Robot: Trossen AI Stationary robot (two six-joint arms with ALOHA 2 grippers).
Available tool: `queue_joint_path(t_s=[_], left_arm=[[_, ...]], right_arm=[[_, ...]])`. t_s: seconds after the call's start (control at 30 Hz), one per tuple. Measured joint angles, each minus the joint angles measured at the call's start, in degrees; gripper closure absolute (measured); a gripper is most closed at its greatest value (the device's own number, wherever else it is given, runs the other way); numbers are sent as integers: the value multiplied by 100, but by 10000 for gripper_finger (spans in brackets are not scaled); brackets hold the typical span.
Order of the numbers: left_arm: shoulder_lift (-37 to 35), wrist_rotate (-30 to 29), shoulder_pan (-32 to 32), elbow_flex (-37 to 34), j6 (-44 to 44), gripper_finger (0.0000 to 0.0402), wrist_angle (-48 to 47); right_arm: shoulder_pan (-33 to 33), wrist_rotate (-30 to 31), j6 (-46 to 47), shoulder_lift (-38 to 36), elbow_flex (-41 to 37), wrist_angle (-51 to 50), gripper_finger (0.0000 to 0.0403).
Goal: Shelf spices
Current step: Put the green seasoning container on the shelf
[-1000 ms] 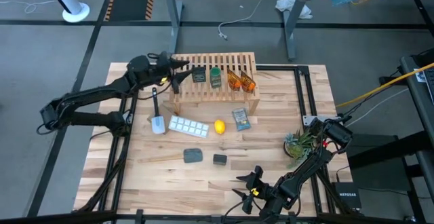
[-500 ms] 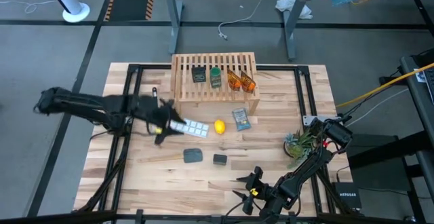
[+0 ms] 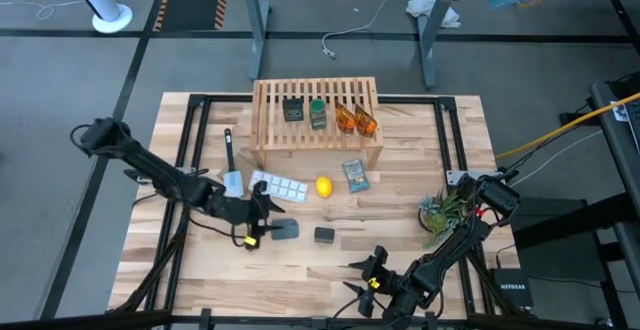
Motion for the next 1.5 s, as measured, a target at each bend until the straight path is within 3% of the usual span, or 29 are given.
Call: queue_joint_path(t_s=[0.33, 0.57, 0.93, 1.1, 1.5], left_arm=[[1599, -13, 9, -45, 15, 192, 1453], [2351, -12, 35, -47, 361, 192, 2540], [2580, 10, 356, -45, 491, 192, 3191], [2580, 423, 400, -45, 473, 192, 3586], [2580, 764, 395, -41, 315, 192, 3689]], right_arm=[[0, -46, -122, 0, 0, 0, 152], [0, -46, -131, 0, 0, 2, 152], [0, -48, -131, 0, 0, 2, 152], [0, -48, -131, 0, 0, 4, 152], [0, -44, -131, 0, 0, 4, 152]])
